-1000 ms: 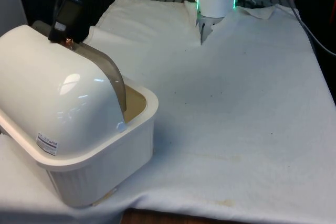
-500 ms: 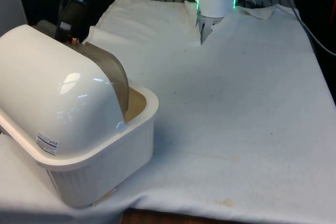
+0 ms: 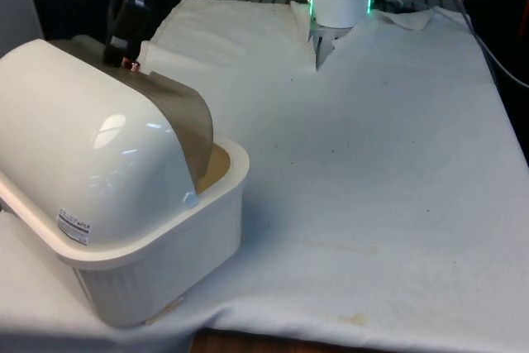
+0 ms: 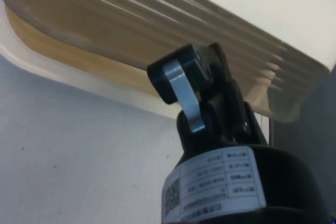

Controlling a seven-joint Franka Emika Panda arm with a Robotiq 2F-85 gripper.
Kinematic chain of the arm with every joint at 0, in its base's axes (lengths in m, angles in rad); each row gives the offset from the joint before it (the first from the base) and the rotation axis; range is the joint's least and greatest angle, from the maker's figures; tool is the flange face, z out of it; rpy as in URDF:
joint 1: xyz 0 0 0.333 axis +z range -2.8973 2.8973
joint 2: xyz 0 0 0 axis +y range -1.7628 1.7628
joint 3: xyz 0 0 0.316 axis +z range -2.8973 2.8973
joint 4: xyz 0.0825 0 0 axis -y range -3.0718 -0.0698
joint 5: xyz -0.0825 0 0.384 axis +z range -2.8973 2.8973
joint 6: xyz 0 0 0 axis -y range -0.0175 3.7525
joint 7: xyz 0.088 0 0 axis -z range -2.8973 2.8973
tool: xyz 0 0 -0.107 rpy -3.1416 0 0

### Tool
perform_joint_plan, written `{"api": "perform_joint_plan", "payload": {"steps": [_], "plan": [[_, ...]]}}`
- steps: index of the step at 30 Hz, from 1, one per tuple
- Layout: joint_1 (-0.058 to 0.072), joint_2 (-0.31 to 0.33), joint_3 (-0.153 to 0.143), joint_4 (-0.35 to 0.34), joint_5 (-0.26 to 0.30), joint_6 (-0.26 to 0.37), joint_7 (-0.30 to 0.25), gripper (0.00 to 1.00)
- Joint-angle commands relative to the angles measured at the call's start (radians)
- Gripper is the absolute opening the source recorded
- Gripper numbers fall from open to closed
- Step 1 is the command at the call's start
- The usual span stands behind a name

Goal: Open the lid, then close it.

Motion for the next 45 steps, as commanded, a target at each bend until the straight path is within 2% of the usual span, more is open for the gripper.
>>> {"api": "perform_joint_plan", "payload": {"steps": [1, 5, 6, 13, 14, 16, 23, 30, 31, 32, 39, 40, 41, 45], "plan": [[-0.002, -0.006, 0.005, -0.019, 0.007, 0.0, 0.0, 0.0], [0.0, -0.014, 0.006, -0.019, 0.002, -0.017, 0.0, 0.0], [-0.003, -0.018, 0.011, -0.036, 0.01, -0.014, 0.0, 0.0], [-0.003, -0.048, 0.027, -0.075, 0.017, -0.058, 0.002, 0.0], [0.001, -0.047, 0.023, -0.065, 0.008, -0.066, 0.003, 0.0], [-0.003, -0.054, 0.03, -0.082, 0.018, -0.068, 0.003, 0.0], [0.001, -0.062, 0.037, -0.092, 0.022, -0.105, 0.008, 0.0], [0.003, -0.095, 0.051, -0.131, 0.043, -0.146, 0.01, 0.0], [0.002, -0.078, 0.048, -0.113, 0.035, -0.147, 0.009, 0.0], [0.004, -0.102, 0.054, -0.136, 0.043, -0.153, 0.011, 0.0], [0.013, -0.158, 0.074, -0.17, 0.033, -0.209, 0.02, 0.0], [0.007, -0.149, 0.075, -0.161, 0.035, -0.209, 0.012, 0.0], [0.014, -0.165, 0.077, -0.173, 0.032, -0.216, 0.021, 0.0], [0.018, -0.183, 0.092, -0.171, 0.018, -0.26, 0.03, 0.0]]}}
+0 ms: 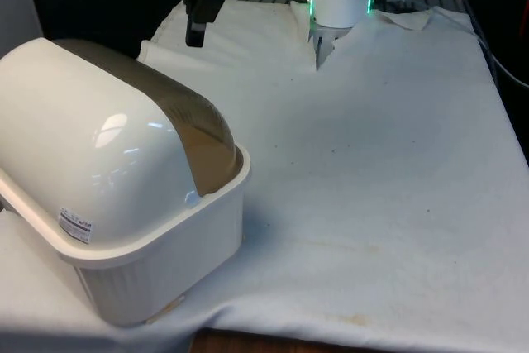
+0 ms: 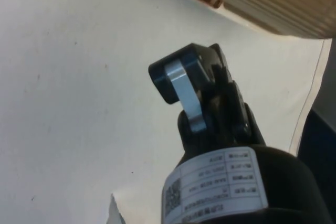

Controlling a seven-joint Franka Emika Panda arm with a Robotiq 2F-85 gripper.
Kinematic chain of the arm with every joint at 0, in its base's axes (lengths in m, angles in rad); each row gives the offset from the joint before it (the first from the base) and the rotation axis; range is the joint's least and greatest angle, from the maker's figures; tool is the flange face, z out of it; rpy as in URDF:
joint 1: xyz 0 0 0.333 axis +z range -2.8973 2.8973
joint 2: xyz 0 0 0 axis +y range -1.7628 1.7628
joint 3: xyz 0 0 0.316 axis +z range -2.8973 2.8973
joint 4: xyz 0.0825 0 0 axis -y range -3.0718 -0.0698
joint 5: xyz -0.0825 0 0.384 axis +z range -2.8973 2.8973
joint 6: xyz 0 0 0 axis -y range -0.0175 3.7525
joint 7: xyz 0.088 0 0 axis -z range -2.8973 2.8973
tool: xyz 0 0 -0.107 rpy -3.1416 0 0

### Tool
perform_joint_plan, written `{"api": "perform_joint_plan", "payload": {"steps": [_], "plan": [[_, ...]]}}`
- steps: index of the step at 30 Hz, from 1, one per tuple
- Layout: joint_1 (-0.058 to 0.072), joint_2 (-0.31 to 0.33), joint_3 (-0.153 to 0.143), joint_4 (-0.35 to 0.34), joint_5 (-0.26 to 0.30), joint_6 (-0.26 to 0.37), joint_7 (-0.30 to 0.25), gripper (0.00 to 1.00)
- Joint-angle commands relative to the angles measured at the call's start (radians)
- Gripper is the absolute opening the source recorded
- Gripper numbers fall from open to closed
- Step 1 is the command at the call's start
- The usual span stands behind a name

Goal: Open the lid, then close it.

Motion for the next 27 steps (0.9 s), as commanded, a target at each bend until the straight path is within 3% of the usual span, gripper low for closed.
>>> {"api": "perform_joint_plan", "payload": {"steps": [1, 4, 10, 13, 14, 21, 23, 24, 27], "plan": [[0.007, -0.006, 0.001, -0.002, -0.006, -0.011, 0.007, 0.0], [0.002, -0.007, 0.01, 0.001, -0.008, -0.02, 0.001, 0.0], [0.012, -0.017, 0.027, 0.015, -0.022, -0.069, 0.002, 0.0], [0.008, -0.012, 0.032, 0.022, -0.021, -0.073, 0.0, 0.0], [0.016, -0.021, 0.038, 0.025, -0.027, -0.097, 0.005, 0.0], [0.023, -0.053, 0.058, 0.011, -0.04, -0.138, 0.015, 0.0], [0.017, -0.046, 0.063, 0.022, -0.037, -0.149, 0.008, 0.0], [0.023, -0.064, 0.065, 0.004, -0.044, -0.148, 0.018, 0.0], [0.024, -0.088, 0.078, -0.025, -0.044, -0.154, 0.024, 0.0]]}}
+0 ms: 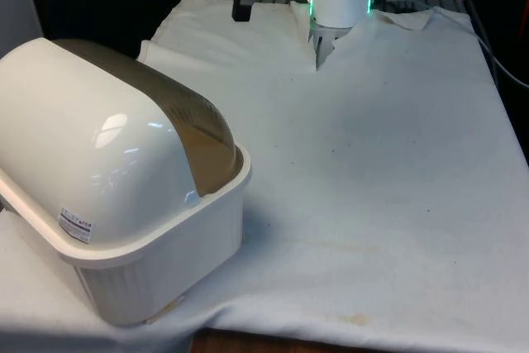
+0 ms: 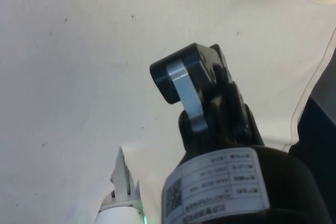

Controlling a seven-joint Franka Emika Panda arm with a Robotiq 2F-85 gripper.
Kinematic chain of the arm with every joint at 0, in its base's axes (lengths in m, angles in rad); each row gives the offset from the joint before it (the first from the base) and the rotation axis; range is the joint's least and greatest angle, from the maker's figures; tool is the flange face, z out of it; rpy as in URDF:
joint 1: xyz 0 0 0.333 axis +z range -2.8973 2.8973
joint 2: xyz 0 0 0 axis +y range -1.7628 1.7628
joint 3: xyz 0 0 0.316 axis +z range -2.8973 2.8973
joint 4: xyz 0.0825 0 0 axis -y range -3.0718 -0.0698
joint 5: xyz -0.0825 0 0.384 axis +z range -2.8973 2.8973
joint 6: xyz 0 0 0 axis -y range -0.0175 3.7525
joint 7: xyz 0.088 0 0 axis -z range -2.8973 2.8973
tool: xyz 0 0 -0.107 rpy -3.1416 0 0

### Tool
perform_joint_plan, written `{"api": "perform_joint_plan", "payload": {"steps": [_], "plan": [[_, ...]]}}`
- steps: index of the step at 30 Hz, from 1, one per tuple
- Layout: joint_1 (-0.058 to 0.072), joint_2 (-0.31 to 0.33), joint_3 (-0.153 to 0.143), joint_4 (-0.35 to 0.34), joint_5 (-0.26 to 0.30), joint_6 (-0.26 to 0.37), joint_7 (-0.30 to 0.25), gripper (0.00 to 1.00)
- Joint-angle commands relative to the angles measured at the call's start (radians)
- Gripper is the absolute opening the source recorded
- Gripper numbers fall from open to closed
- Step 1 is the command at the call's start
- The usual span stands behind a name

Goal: Open the lid, then close it.

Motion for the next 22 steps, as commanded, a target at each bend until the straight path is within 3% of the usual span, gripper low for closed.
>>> {"api": "perform_joint_plan", "payload": {"steps": [1, 13, 22], "plan": [[0.005, -0.018, 0.002, -0.024, -0.003, 0.012, 0.009, 0.0], [-0.003, -0.097, 0.03, -0.145, 0.016, 0.029, 0.005, 0.0], [-0.002, -0.099, 0.029, -0.15, 0.01, 0.025, 0.007, 0.0]]}}
